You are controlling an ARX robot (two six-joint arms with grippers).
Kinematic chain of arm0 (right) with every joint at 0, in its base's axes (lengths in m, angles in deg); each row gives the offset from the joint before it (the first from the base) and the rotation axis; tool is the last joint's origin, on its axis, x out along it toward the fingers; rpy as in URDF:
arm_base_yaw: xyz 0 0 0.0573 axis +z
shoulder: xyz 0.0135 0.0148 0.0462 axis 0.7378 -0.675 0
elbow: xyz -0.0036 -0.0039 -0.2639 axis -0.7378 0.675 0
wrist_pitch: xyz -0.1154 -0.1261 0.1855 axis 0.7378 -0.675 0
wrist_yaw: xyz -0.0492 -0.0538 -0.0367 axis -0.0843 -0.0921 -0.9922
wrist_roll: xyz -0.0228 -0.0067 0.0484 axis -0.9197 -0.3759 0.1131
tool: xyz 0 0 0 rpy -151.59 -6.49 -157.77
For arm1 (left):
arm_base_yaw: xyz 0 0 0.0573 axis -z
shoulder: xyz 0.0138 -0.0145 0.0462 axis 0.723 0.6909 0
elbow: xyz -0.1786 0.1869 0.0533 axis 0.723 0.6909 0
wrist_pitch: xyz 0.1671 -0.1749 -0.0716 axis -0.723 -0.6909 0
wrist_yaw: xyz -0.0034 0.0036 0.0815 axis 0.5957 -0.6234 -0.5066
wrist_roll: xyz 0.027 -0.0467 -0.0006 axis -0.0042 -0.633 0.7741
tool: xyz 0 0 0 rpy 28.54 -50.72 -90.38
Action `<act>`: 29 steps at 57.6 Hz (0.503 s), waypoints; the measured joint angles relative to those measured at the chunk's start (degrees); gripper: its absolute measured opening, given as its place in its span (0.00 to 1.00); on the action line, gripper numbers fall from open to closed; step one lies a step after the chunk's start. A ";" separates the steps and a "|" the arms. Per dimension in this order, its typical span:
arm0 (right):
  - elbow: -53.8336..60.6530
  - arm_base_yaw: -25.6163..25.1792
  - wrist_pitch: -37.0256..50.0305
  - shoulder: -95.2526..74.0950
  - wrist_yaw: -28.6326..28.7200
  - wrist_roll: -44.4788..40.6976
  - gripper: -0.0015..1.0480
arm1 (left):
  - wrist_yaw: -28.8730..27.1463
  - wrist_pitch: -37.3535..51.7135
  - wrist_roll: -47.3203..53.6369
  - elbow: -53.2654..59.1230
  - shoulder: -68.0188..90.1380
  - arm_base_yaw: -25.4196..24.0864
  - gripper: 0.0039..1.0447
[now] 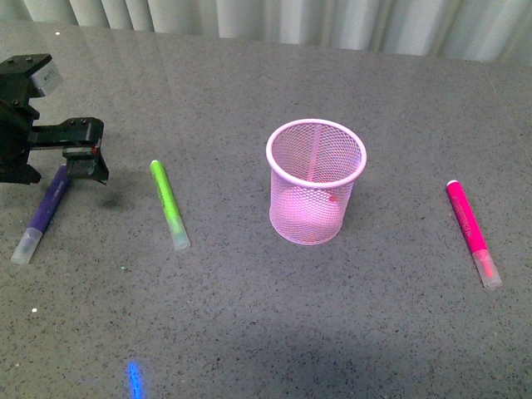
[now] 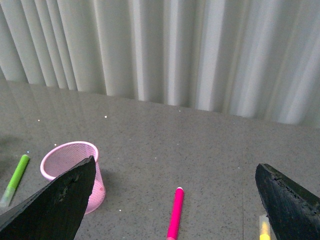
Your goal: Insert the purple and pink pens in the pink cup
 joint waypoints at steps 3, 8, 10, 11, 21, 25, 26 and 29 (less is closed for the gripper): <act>0.00 0.00 0.00 0.00 0.00 0.00 0.93 | -0.37 0.02 0.20 0.11 0.46 -0.02 0.93; 0.00 0.00 0.00 0.00 0.00 -0.02 0.93 | -0.57 0.33 0.61 0.11 0.72 -0.24 0.93; 0.00 0.00 0.00 0.00 0.00 0.00 0.93 | -0.59 0.35 0.63 0.11 0.79 -0.31 0.93; 0.00 0.00 0.00 0.00 0.00 -0.02 0.93 | -0.59 0.39 0.70 0.11 0.81 -0.37 0.93; 0.00 0.00 0.00 0.00 0.00 0.00 0.93 | -0.57 0.50 1.22 0.11 0.96 -1.05 0.93; 0.00 0.00 0.00 0.00 0.00 0.00 0.93 | -0.37 0.59 1.22 0.11 0.98 -1.25 0.93; 0.00 0.00 0.00 0.00 0.00 -0.02 0.93 | -0.35 0.59 1.22 0.11 1.01 -1.31 0.93; 0.00 0.00 0.00 0.00 0.00 0.00 0.93 | -0.37 0.68 1.25 0.11 1.03 -1.49 0.93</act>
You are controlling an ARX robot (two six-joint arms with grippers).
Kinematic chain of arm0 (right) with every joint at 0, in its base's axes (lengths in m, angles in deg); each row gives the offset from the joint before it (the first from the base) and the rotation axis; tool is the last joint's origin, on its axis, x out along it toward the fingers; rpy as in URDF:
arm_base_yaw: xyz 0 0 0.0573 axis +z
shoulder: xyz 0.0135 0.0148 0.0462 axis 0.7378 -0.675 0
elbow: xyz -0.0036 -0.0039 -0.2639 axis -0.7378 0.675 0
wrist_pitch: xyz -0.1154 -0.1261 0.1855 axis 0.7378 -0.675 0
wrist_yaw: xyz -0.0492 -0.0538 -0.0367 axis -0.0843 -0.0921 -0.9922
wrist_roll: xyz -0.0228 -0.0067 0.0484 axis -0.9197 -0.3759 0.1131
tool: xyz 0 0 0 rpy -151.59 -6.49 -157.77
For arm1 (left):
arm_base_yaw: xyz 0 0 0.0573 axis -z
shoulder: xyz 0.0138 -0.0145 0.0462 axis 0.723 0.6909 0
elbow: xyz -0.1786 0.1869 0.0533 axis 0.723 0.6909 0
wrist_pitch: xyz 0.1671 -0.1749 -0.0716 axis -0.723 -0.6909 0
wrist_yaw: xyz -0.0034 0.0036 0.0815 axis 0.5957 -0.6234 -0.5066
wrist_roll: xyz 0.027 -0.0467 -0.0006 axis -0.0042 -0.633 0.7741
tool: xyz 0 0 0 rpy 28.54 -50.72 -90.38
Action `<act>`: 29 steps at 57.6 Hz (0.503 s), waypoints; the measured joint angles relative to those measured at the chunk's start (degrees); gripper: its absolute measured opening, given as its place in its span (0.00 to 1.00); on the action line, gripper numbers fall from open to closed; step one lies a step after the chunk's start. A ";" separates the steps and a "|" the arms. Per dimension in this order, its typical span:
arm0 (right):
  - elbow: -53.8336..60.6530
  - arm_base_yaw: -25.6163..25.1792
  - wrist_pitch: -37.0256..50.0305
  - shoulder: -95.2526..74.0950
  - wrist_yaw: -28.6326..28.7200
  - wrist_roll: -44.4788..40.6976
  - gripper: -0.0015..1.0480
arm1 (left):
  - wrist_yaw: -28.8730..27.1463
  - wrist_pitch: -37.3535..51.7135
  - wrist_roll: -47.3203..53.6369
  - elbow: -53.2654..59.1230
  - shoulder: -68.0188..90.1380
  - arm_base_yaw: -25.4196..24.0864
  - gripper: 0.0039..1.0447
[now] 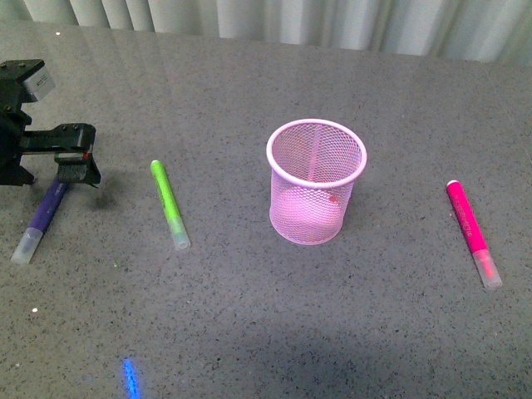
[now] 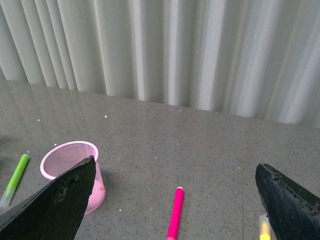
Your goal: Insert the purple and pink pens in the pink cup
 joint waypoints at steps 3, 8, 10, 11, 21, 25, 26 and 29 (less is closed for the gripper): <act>0.00 0.00 0.00 0.00 0.00 0.00 0.93 | 0.00 0.07 0.00 0.00 0.04 -0.13 0.93; 0.00 0.00 0.00 0.00 0.00 0.00 0.93 | -0.04 0.11 0.09 0.00 0.09 -0.31 0.85; 0.00 0.00 0.00 0.00 0.00 0.00 0.93 | -0.02 0.11 0.09 0.00 0.11 -0.39 0.80; 0.00 0.00 0.00 0.00 0.00 0.00 0.93 | -0.02 0.11 0.09 0.00 0.11 -0.44 0.78; 0.00 0.00 0.00 0.00 0.00 -0.02 0.93 | 0.00 0.15 0.09 0.02 0.42 -0.92 0.56; 0.00 0.00 0.00 0.00 0.00 -0.02 0.93 | 0.04 0.15 0.09 0.04 0.44 -1.09 0.42; 0.00 0.00 0.00 0.00 0.00 -0.02 0.93 | 0.02 0.15 0.09 0.07 0.44 -1.11 0.39; 0.00 0.00 0.00 0.00 0.00 -0.02 0.93 | 0.13 0.15 0.09 0.15 0.44 -1.11 0.28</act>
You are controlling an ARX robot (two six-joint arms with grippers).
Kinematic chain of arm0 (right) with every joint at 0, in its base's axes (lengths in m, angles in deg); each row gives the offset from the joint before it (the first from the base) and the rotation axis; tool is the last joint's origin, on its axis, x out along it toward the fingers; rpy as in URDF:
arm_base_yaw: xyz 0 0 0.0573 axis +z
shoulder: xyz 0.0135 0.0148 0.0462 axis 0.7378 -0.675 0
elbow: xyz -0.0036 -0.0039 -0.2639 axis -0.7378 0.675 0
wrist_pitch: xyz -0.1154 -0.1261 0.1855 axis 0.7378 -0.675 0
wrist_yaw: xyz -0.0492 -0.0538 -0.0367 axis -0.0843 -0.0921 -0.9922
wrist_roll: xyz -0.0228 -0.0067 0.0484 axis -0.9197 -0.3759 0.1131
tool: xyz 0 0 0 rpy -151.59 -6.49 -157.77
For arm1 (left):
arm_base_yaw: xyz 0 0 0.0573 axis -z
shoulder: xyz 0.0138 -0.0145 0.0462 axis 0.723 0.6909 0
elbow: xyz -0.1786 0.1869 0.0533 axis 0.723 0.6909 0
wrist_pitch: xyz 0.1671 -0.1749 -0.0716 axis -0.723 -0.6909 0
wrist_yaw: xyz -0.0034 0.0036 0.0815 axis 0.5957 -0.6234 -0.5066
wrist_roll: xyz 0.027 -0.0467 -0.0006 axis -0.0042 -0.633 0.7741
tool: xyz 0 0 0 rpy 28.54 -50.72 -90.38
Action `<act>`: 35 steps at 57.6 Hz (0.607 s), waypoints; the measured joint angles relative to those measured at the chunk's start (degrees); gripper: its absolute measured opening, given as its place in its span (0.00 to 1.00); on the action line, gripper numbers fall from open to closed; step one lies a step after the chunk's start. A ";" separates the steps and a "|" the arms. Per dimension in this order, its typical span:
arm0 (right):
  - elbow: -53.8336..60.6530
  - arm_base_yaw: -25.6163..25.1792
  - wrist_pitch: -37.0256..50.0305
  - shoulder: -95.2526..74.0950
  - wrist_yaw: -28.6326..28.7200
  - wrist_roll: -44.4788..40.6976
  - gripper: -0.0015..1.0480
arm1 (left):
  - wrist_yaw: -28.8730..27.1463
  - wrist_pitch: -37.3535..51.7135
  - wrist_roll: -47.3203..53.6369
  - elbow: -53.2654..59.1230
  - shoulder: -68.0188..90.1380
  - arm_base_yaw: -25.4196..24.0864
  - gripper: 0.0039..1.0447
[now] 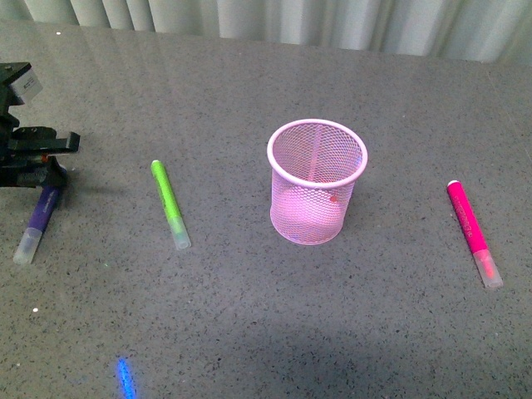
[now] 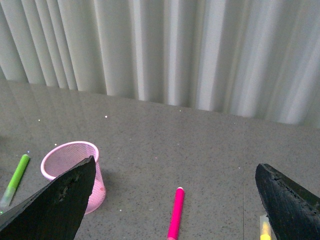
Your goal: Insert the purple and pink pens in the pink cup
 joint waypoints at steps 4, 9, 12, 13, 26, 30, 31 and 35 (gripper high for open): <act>0.00 0.00 0.00 0.00 0.00 0.00 0.93 | 0.81 0.04 -0.04 0.15 -0.04 0.00 0.15; 0.00 0.00 0.00 0.00 0.00 0.02 0.93 | 2.01 0.66 -0.17 1.09 -0.85 0.00 0.09; 0.00 0.00 0.00 0.00 0.00 0.02 0.93 | 2.84 0.79 -0.20 2.58 -2.03 0.02 0.08; 0.00 0.00 0.00 0.00 0.00 0.02 0.93 | 3.08 0.79 -0.24 2.86 -2.25 0.02 0.08; 0.00 0.00 0.00 0.00 0.00 0.00 0.93 | 8.61 -0.52 0.13 8.85 -12.02 0.00 0.08; 0.00 0.00 0.00 0.00 0.00 0.02 0.93 | 10.25 -1.60 0.59 9.75 -15.65 0.02 0.08; 0.00 0.00 0.00 0.00 0.00 0.02 0.93 | 10.93 -1.90 0.94 10.14 -17.16 0.02 0.08; 0.00 0.00 0.00 0.00 0.00 0.00 0.93 | 12.57 -2.73 1.66 10.95 -20.90 0.22 0.08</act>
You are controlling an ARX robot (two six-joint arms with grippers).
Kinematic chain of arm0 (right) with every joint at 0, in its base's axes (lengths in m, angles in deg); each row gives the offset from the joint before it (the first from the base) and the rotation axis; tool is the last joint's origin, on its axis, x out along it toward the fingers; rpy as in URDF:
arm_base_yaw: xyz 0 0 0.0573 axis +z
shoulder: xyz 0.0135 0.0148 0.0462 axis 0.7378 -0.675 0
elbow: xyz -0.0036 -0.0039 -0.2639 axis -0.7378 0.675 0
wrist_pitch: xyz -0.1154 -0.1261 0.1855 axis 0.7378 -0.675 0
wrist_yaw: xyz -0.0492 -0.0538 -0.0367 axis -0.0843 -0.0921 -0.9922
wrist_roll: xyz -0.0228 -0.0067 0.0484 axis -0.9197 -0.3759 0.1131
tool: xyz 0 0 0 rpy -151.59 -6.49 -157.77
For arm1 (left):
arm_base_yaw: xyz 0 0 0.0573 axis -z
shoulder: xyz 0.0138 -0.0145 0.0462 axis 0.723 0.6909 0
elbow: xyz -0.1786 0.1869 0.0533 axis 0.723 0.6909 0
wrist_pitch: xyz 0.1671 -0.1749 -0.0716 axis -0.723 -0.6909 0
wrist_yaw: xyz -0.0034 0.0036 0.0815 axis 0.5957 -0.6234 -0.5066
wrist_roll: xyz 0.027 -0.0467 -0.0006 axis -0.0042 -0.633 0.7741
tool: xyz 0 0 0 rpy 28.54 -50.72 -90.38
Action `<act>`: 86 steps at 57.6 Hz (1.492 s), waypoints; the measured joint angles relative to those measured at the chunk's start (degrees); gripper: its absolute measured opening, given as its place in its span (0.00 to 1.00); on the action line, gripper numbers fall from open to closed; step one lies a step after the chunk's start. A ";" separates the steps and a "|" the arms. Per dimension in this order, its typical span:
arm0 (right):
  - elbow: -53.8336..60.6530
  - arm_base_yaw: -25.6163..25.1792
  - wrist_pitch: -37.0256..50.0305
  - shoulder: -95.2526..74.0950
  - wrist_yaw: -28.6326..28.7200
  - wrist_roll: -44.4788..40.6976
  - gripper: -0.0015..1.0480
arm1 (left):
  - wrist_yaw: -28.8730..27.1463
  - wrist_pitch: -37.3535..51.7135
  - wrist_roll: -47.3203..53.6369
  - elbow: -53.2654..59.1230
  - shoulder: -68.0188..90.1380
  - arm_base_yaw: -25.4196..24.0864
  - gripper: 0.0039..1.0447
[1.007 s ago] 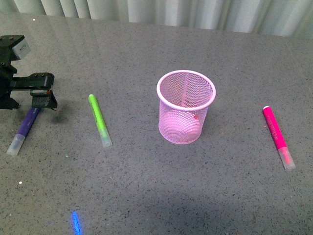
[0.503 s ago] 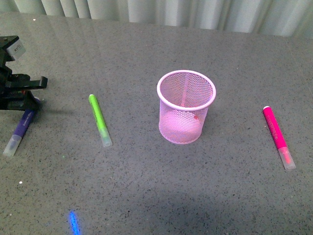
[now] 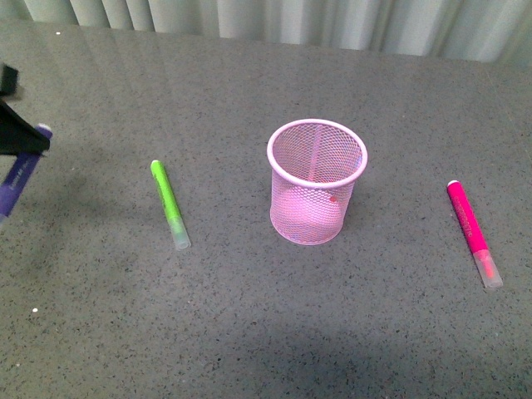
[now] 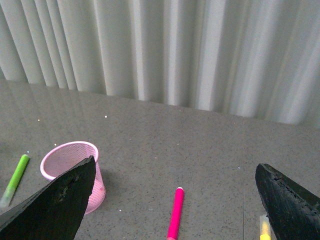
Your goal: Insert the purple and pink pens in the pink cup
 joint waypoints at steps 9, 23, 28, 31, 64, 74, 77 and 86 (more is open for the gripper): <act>0.00 0.00 0.00 0.00 0.02 0.00 0.93 | 6.03 0.61 1.27 1.18 -12.17 3.69 0.08; 0.00 0.00 0.00 0.00 0.00 0.00 0.93 | 4.83 7.45 -4.37 -1.84 -16.31 16.04 0.08; 0.00 0.00 0.00 0.00 0.00 0.02 0.93 | 3.08 13.11 -5.81 -2.27 -15.10 20.79 0.08; 0.00 0.00 0.00 0.00 0.02 0.02 0.93 | 1.92 14.43 -6.40 -2.71 -13.92 22.47 0.08; 0.00 0.00 0.00 0.00 0.02 0.02 0.93 | 0.44 20.79 -7.61 -10.21 1.53 26.18 0.08; 0.00 0.00 0.00 0.00 0.02 0.00 0.93 | 0.48 20.74 -7.61 -14.08 5.62 26.43 0.08; 0.00 0.00 0.00 0.00 0.00 0.02 0.93 | 0.81 20.74 -7.61 -15.37 6.67 26.64 0.08; 0.00 0.00 0.00 0.00 0.02 0.02 0.93 | 1.92 20.55 -7.65 -19.21 9.79 27.39 0.08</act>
